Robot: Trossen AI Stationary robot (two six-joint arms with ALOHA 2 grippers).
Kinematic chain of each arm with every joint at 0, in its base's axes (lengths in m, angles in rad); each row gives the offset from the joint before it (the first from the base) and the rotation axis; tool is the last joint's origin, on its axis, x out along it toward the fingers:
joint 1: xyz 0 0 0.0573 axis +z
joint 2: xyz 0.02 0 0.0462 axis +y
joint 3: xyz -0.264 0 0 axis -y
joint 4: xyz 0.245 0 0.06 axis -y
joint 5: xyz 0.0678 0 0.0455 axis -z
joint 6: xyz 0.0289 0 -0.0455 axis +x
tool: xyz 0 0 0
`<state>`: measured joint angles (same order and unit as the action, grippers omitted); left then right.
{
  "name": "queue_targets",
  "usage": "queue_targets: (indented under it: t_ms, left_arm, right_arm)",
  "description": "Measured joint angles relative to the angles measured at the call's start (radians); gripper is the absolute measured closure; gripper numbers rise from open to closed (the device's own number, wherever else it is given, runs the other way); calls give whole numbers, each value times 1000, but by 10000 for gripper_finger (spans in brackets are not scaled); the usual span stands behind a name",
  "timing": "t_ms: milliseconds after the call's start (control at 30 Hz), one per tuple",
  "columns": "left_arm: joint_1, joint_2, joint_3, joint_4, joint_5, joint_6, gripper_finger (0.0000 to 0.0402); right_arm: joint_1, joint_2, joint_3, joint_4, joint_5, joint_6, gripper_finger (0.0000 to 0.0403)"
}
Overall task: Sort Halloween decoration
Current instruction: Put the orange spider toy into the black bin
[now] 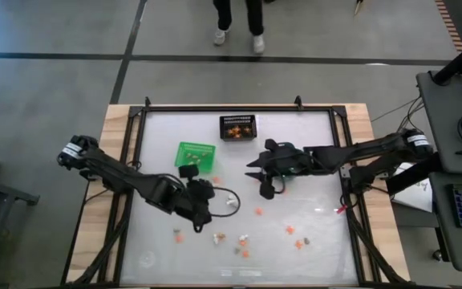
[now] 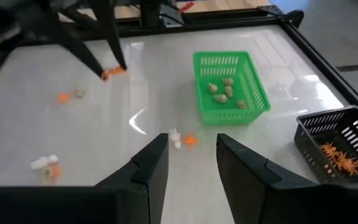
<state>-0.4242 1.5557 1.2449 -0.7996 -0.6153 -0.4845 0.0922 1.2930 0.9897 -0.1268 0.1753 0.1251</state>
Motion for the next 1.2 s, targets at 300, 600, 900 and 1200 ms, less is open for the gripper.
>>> queue_targets:
  t_ms: [300,600,900,1200]
  left_arm:
    - [133,-37,56,150,54,438,324]
    - [422,-44,-17,332,285,702,324]
    - [747,-25,-116,622,460,778,324]
    - [900,114,-93,721,469,582,324]
  right_arm:
    - [42,-98,-136,148,0,5,271]
    - [41,-105,-167,169,0,13,277]
    - [43,-106,-167,169,0,31,274]
    - [43,-106,-168,168,1,31,279]
